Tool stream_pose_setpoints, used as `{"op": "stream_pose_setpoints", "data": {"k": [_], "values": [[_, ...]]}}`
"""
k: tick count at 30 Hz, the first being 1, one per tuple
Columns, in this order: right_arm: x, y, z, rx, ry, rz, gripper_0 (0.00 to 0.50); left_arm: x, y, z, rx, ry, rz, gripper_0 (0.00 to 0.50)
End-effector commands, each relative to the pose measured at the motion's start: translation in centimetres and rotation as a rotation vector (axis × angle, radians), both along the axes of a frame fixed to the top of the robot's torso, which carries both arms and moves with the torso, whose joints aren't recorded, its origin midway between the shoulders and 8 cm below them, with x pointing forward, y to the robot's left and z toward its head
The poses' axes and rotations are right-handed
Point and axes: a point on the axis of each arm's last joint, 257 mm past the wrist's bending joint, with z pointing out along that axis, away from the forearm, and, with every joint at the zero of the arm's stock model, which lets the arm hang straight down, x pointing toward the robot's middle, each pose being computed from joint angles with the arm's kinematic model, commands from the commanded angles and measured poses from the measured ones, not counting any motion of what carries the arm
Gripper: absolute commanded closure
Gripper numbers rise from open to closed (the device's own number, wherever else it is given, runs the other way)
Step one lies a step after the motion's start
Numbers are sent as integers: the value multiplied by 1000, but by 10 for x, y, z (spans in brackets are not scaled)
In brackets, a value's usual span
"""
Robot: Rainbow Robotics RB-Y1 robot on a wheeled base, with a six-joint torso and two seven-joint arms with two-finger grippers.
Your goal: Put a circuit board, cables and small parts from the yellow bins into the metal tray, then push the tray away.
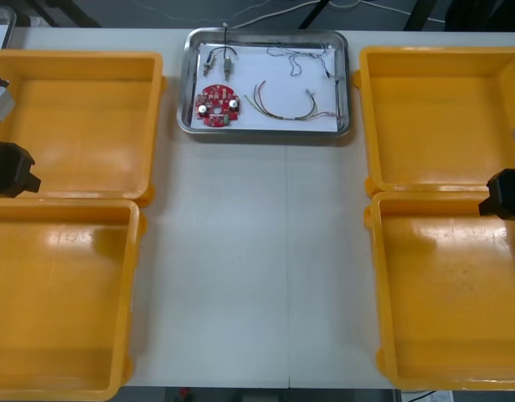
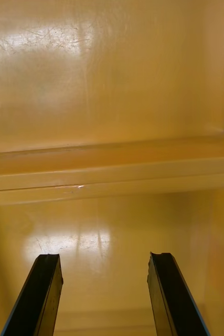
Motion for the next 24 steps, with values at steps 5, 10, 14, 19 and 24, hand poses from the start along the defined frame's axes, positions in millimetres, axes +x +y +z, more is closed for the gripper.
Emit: {"op": "stream_pose_setpoints", "data": {"k": [5,10,14,19,24], "values": [[0,3,-9,37,-16,-13,0,-4,15,16,-11,-33,107,19],[-2,6,-12,42,-8,-3,0,-4,15,16,-11,-33,107,19],[-3,6,-12,42,-6,-2,0,-4,15,16,-11,-33,107,19],[-3,6,-12,42,-6,-2,0,-4,15,16,-11,-33,107,21],[-3,6,-12,42,-6,-2,0,-4,15,16,-11,-33,107,19]]}}
